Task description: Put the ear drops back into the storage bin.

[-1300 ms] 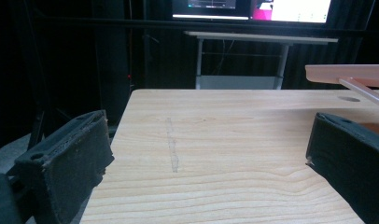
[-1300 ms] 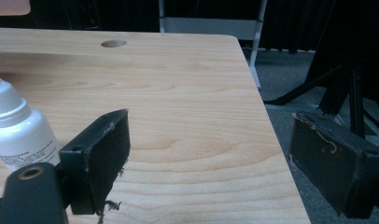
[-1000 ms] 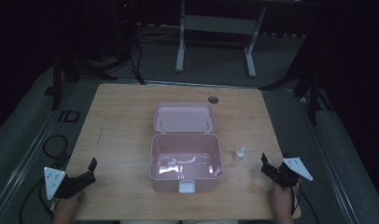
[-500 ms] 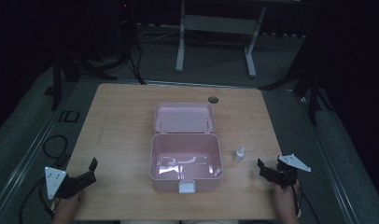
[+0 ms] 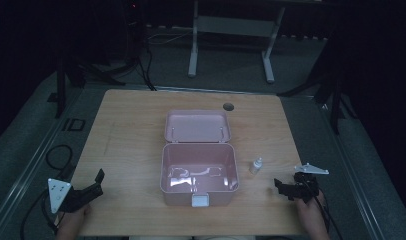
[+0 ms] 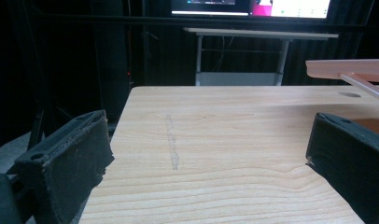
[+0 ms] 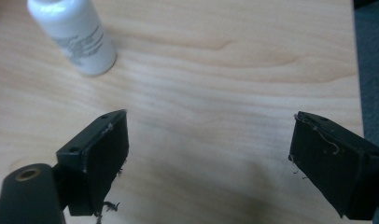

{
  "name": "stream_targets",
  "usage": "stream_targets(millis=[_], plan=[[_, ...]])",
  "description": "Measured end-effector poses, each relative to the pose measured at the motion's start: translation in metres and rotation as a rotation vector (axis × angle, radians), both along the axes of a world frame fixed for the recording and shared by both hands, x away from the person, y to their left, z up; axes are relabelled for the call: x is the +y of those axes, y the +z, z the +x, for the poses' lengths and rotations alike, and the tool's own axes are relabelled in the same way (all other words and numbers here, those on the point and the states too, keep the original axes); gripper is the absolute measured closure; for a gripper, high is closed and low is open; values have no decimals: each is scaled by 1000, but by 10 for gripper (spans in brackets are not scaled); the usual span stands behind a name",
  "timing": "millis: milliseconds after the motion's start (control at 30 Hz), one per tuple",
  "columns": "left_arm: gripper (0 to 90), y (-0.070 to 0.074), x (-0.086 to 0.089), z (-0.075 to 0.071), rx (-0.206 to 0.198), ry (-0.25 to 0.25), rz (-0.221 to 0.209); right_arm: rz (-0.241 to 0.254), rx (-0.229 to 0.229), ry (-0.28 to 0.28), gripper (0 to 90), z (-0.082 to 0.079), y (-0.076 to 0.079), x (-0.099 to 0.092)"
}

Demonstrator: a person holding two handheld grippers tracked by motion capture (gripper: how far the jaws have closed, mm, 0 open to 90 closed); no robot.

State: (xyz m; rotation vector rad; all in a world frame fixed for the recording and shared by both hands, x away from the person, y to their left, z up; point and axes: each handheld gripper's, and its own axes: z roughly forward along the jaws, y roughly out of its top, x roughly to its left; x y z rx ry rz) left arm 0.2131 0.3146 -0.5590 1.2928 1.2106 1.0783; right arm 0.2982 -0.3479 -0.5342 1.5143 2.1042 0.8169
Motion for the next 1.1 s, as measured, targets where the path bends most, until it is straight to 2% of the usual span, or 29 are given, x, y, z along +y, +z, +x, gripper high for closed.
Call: stream_targets(millis=[233,367,433,500,533,667,700,867,1033,1100], plan=[[4,0,0,0,1,0,-1,-58,123,70,115,-2,12,3],[4,0,0,0,2,-2,0,-74,244,113,114,-1,16,6],[4,0,0,0,1,-1,2,-118,298,143,115,-2,18,9],[4,0,0,0,2,-2,0,-136,316,159,115,-2,19,10],[4,0,0,0,1,-1,0,-160,363,191,115,-2,20,12],[4,0,0,0,0,-3,1,-191,417,224,115,-2,22,14],[4,0,0,0,0,-3,1,-191,417,224,115,-2,22,14],[4,0,0,0,1,-3,0,-217,492,258,115,3,27,15],[4,0,-1,0,3,-3,2,-302,582,316,116,6,29,20],[4,0,-1,0,2,-4,1,-309,619,331,121,8,30,22]])
